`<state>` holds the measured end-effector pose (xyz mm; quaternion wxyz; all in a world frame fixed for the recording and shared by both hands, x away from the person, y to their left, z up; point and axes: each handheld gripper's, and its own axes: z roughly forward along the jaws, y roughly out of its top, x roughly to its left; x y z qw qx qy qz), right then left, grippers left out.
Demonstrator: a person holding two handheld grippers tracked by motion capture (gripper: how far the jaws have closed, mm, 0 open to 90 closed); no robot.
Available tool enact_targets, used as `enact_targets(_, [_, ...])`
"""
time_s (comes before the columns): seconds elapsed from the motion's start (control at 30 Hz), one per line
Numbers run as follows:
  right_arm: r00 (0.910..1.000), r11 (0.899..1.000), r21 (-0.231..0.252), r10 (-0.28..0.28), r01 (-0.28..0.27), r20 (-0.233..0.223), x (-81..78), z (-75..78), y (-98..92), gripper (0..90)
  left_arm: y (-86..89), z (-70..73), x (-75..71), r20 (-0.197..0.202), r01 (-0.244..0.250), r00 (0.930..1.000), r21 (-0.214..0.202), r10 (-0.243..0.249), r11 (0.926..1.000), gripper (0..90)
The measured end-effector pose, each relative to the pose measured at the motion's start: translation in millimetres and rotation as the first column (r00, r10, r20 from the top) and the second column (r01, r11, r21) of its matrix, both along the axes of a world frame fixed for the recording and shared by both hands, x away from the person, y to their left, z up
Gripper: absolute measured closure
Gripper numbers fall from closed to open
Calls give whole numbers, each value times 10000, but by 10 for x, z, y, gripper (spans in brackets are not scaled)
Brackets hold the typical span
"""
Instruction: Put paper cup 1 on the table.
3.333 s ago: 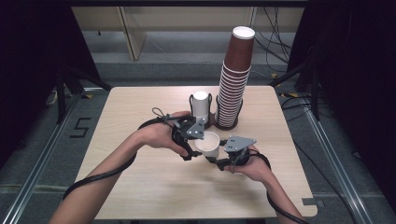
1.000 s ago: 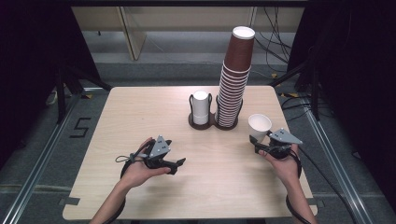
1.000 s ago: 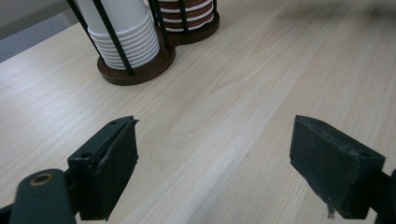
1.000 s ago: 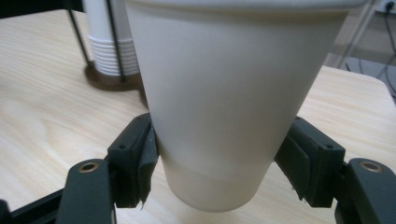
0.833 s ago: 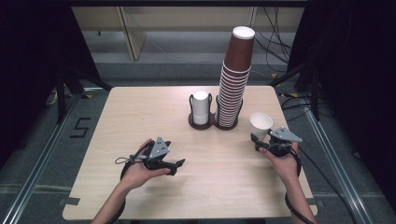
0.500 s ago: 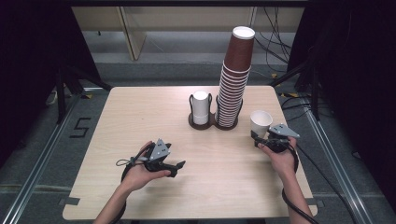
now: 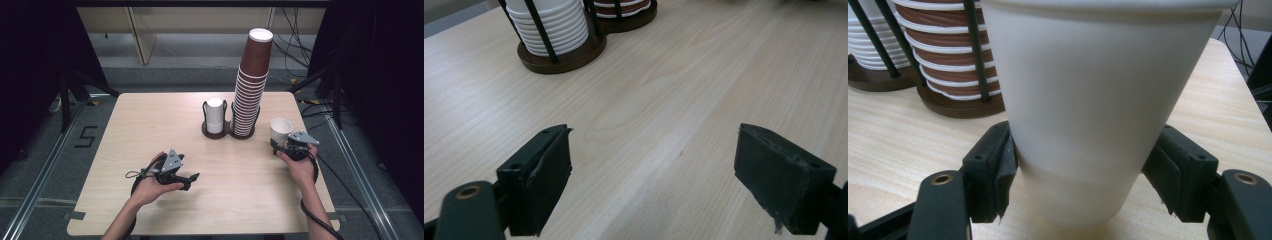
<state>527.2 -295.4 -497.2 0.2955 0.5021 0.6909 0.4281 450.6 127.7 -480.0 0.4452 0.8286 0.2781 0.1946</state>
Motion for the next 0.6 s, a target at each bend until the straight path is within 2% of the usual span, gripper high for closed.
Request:
enact_targets(0.07, [9997, 9998, -157, 144, -141, 203, 36, -12, -18, 329, -5, -6, 0, 13, -35, 10000, 5, 35, 10000, 149])
enact_targets(0.1, [9999, 10000, -81, -42, 43, 123, 32, -16, 4, 330, -10, -9, -4, -14, -47, 10000, -104, 46, 9999, 149])
enact_targets(0.13, [9998, 9997, -241, 92, -88, 156, 46, -16, -14, 330, 3, -3, 4, 6, 31, 10000, 86, -31, 10000, 149])
enact_targets(0.17, [9999, 9995, -303, 54, -49, 162, 57, -20, -16, 329, 1, -4, 0, -19, 44, 10000, -3, -44, 10000, 149])
enact_targets(0.2, [9999, 9998, -95, -164, 163, -36, 44, -18, 7, 329, 2, -6, 1, -15, 37, 10000, -52, -37, 10000, 149])
enact_targets(0.23, [9999, 9996, -275, 63, -60, 108, 68, -24, -15, 329, 5, -4, 4, -58, 78, 10000, -38, -78, 10000, 149])
enact_targets(0.27, [9999, 9992, -406, 38, -31, 169, 75, -32, -18, 329, -3, -11, 1, -58, 7, 10000, -203, -9, 9998, 149])
enact_targets(0.37, [9999, 9987, -507, 73, -69, 78, 100, -50, -23, 328, -2, -16, 4, -103, 14, 9999, -192, -16, 9998, 149])
enact_targets(0.4, [9996, 9996, -278, -76, 68, -281, 85, -41, 1, 328, -4, -18, 3, -100, -3, 10000, -186, 1, 9998, 149])
enact_targets(0.47, [9998, 9994, -347, -83, 76, -193, 100, -47, 2, 327, -7, -18, -5, -95, -53, 9999, -122, 52, 9999, 149])
enact_targets(0.5, [9994, 9995, -303, -106, 96, -326, 103, -48, 11, 326, 3, -12, -2, -78, 30, 10000, 65, -30, 10000, 149])
enact_targets(0.53, [9995, 9991, -417, -100, 88, -303, 108, -51, 8, 326, 2, -13, -4, -79, 32, 10000, 56, -31, 10000, 149])
enact_targets(0.57, [9998, 9973, -734, 49, -62, -180, 119, -46, -15, 326, 1, -13, -4, -82, 32, 10000, 54, -32, 10000, 149])
enact_targets(0.6, [9995, 9987, -500, -48, 32, -321, 112, -49, 5, 326, 0, -17, -3, -81, 49, 10000, 12, -49, 10000, 149])
